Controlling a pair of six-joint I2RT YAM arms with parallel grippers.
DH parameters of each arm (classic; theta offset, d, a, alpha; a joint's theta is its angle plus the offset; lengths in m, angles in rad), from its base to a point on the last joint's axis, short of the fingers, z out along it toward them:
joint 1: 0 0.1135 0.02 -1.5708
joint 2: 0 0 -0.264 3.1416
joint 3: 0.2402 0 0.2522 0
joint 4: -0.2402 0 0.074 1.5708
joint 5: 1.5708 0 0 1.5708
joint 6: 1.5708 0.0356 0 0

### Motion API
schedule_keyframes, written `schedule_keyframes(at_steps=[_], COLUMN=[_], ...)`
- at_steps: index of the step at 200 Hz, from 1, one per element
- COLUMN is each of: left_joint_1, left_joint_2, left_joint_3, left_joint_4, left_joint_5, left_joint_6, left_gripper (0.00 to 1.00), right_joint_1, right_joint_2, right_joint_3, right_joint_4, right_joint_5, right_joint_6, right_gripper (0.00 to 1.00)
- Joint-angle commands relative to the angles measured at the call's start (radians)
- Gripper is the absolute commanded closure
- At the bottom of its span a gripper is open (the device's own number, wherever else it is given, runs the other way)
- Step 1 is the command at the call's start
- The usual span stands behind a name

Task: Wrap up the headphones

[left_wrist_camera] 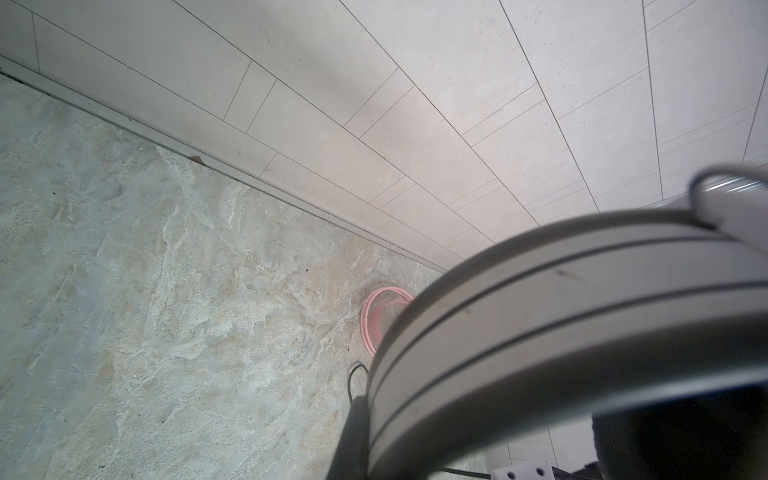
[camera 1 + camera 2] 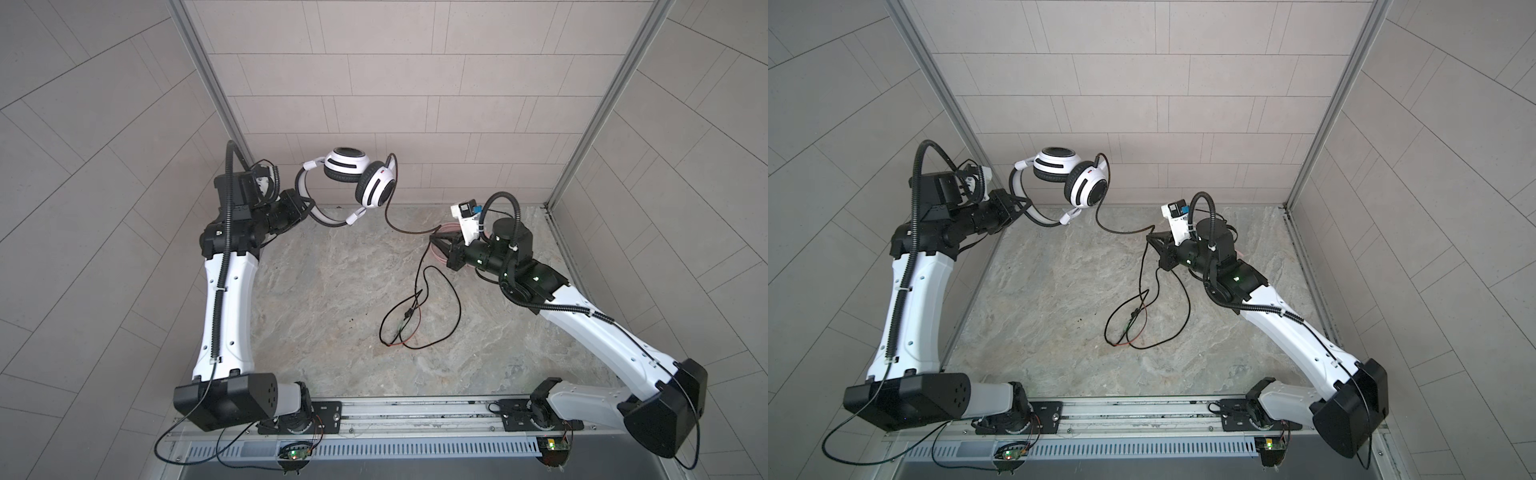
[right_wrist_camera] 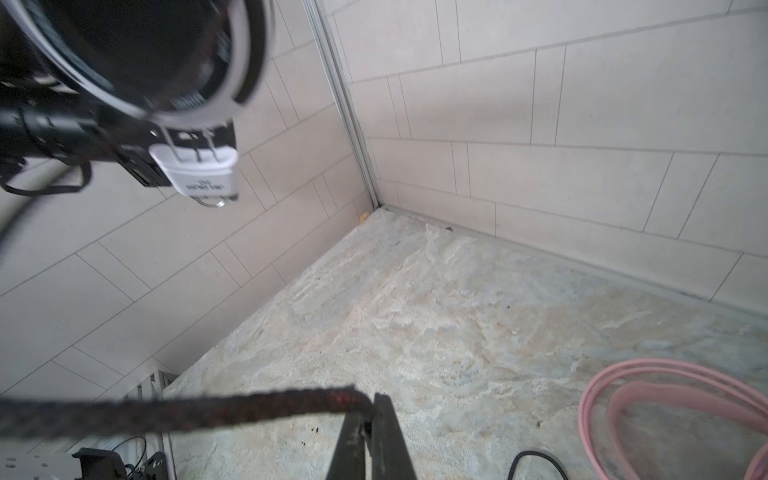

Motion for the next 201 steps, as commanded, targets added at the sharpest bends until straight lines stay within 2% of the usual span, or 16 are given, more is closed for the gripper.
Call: schedule_keyframes(at_steps=[1, 27, 66, 133, 153, 201], left_joint_1=[0.006, 0.007, 0.006, 0.007, 0.007, 0.007], left_joint_2=[-0.036, -0.061, -0.083, -0.101, -0.109, -0.122], left_joint_3=[-0.059, -0.137, -0.141, -0.050, -0.020, 0.005], left_joint_4=[0.134, 0.188, 0.176, 0.135, 0.138, 0.186], left_joint_5=[0.055, 0.069, 0.080, 0.101, 0.102, 0.122], left_joint_6=[-0.062, -0.088, -0.090, -0.113, -0.131, -0.206], left_gripper=[1.00, 1.00, 1.00, 1.00, 1.00, 1.00], right_joint_1=[0.000, 0.003, 0.005, 0.011, 0.012, 0.048], right_joint_2=[0.052, 0.116, 0.241, 0.527, 0.602, 0.716], right_joint_3=[-0.061, -0.141, -0.166, -0.047, 0.015, 0.078], right_joint_4=[-0.047, 0.041, 0.140, 0.164, 0.126, 0.182], right_joint_5=[0.004, -0.030, -0.065, -0.105, -0.117, -0.181], right_joint_6=[-0.002, 0.053, 0.092, 0.109, 0.109, 0.126], right_gripper=[0.93, 0.90, 0.82, 0.57, 0.54, 0.51])
